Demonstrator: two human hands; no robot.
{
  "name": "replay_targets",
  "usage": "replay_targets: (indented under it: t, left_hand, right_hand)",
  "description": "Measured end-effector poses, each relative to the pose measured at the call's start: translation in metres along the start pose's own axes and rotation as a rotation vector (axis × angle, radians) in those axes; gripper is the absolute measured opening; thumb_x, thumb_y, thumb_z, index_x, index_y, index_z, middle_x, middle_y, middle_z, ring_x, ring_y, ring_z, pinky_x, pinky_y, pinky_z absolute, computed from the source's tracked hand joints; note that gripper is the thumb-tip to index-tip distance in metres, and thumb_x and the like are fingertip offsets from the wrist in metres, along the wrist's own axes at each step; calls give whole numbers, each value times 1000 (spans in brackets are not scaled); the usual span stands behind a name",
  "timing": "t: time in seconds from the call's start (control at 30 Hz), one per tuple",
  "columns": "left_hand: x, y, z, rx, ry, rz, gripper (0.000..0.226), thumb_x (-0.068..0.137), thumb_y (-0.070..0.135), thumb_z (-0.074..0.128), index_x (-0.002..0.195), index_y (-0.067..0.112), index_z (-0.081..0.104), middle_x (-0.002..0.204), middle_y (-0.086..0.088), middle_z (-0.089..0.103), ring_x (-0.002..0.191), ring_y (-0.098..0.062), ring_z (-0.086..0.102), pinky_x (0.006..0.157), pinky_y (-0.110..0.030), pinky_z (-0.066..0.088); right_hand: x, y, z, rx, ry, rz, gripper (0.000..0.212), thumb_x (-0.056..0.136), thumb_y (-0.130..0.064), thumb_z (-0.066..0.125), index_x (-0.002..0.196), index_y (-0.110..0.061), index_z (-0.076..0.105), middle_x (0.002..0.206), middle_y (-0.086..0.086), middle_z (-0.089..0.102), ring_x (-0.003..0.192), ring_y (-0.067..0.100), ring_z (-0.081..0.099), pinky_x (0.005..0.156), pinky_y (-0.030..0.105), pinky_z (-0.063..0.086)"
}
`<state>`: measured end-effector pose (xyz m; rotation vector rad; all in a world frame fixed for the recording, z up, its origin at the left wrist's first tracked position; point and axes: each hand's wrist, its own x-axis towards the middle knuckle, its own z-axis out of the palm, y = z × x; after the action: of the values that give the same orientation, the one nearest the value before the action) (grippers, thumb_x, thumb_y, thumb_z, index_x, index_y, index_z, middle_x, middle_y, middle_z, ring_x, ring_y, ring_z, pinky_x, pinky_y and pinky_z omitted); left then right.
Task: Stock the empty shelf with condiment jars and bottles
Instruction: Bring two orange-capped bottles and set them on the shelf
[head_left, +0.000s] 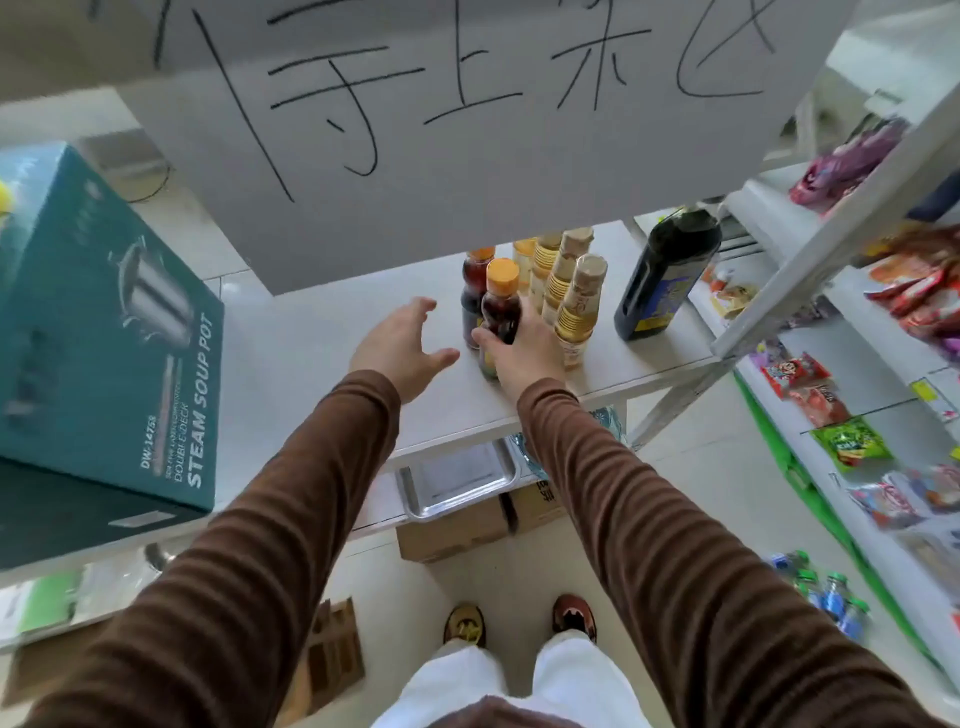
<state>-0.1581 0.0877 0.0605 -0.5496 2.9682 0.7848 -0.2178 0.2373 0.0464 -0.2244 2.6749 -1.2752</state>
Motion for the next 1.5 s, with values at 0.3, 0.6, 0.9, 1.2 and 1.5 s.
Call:
replay_targets:
  t: [0.3, 0.6, 0.9, 1.2, 1.5]
  left_hand:
    - [62, 18, 4, -167, -29, 23, 63, 79, 46, 74, 133, 19, 53, 130, -2, 62, 117, -23, 59, 102, -43, 47]
    - [83, 27, 29, -523, -19, -17, 42, 67, 33, 83, 104, 20, 68, 103, 0, 72, 95, -18, 69, 93, -41, 56]
    - [20, 38, 17, -427, -110, 200, 31, 75, 16, 81, 102, 20, 66, 98, 3, 71, 91, -19, 67, 87, -35, 54]
    - [-20, 119, 53, -398, -290, 422, 39, 71, 32, 82, 106, 27, 66, 102, 7, 72, 95, -17, 66, 92, -44, 53]
    - [-37, 292, 144, -422, -454, 583, 45, 58, 46, 78, 97, 30, 65, 99, 2, 73, 94, -21, 69, 89, -47, 55]
  right_hand:
    - [-23, 21, -6, 26, 63, 4, 39, 82, -42, 75, 112, -21, 60, 109, -2, 70, 100, 20, 63, 87, 32, 50]
    - [-53, 35, -35, 8, 157, -13, 35, 80, -42, 76, 102, -20, 60, 98, 1, 71, 89, 21, 64, 83, 35, 53]
    - [-73, 46, -62, 27, 252, -1, 36, 79, -44, 77, 104, -22, 62, 101, -5, 72, 92, 16, 65, 84, 31, 52]
    - [-110, 94, -133, 96, 423, 144, 34, 80, -37, 78, 110, -26, 67, 99, -8, 72, 89, 12, 63, 77, 23, 41]
    - [-155, 195, -262, 156, 646, 343, 38, 81, -38, 77, 114, -25, 64, 109, -5, 70, 101, 19, 63, 87, 33, 47]
